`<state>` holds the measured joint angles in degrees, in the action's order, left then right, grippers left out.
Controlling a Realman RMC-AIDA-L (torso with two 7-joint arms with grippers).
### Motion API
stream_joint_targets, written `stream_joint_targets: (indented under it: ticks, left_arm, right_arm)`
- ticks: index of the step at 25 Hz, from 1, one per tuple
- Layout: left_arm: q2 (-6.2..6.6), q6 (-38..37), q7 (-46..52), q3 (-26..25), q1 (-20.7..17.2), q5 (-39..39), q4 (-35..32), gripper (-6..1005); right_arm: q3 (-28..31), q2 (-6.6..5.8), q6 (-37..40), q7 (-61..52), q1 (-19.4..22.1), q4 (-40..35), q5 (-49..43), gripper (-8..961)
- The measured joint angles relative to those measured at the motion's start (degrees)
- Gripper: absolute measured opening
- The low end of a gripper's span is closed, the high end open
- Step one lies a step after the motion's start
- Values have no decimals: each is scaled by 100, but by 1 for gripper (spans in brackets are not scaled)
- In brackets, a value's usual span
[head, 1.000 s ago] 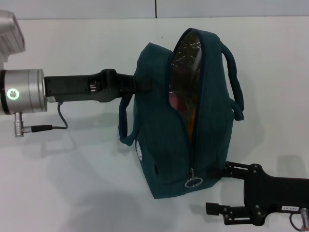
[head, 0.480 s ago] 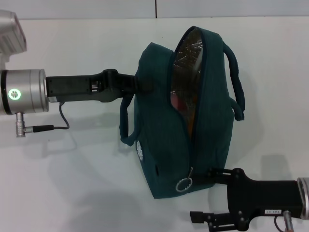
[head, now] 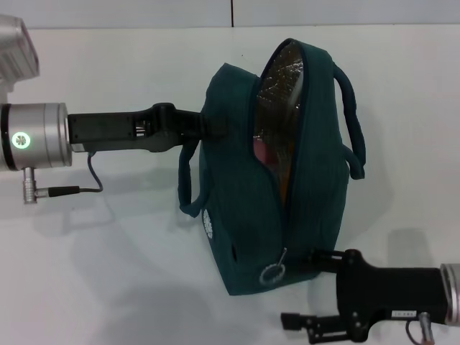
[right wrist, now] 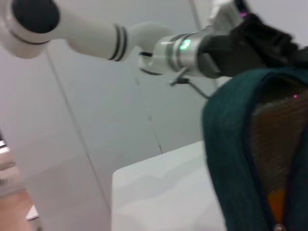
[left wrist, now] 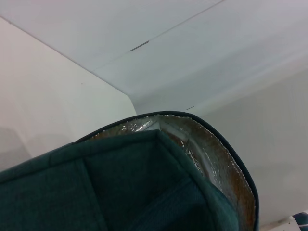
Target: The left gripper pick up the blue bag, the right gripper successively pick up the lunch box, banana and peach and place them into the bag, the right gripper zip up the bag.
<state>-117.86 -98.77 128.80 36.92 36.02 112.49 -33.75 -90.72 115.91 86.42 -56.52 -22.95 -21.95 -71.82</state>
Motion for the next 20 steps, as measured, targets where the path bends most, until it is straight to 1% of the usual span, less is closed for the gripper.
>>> stream_joint_targets:
  ticks: [3, 10, 20]
  left_arm:
    - [0, 0, -3, 0, 2, 0, 0, 129]
    - [0, 3, -4, 0, 2, 1, 0, 130]
    - [7, 7, -4, 0, 1, 1, 0, 131]
  right_arm:
    - [-205, 4, 42, 1, -17, -83, 1, 781]
    - [-188, -12, -89, -1, 32, -51, 160, 779]
    - [-188, -32, -73, -2, 56, -38, 169, 776]
